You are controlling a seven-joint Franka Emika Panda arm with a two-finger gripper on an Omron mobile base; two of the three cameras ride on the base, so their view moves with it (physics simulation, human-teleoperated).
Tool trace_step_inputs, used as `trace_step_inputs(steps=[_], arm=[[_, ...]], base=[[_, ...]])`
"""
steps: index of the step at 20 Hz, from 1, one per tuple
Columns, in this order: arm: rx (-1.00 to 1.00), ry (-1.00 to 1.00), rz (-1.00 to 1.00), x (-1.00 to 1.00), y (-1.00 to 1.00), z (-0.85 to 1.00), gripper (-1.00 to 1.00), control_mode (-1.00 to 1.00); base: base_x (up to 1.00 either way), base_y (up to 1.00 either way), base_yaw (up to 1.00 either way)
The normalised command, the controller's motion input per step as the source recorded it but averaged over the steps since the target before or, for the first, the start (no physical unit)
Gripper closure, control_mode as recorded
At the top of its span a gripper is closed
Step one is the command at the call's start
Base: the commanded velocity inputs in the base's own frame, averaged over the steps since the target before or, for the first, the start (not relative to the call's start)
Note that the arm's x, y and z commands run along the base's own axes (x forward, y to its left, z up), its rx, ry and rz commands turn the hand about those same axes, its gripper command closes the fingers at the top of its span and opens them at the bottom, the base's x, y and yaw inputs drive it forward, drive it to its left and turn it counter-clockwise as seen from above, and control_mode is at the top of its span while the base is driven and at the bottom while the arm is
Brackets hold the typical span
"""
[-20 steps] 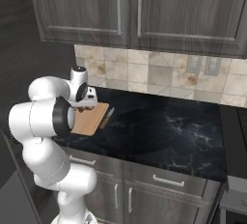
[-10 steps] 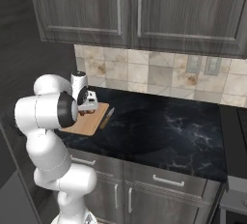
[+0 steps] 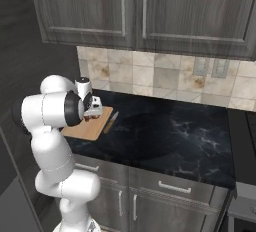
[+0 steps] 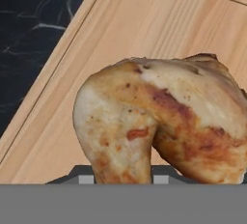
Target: Retrieve the chicken drumstick from the fridge and place it on the cutting board.
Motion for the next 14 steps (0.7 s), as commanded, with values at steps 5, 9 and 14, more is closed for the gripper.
trace_step_inputs(steps=[5, 9, 14], arm=[[0.0, -0.02, 0.0, 0.36, 0.0, -0.11, 1.0, -1.0], [0.0, -0.01, 0.0, 0.32, 0.07, -0.22, -1.0, -1.0], [0.0, 0.0, 0.0, 0.29, 0.15, -0.28, -1.0, -1.0]], base=[[0.0, 0.0, 0.0], [0.0, 0.0, 0.0], [0.0, 0.0, 0.0]])
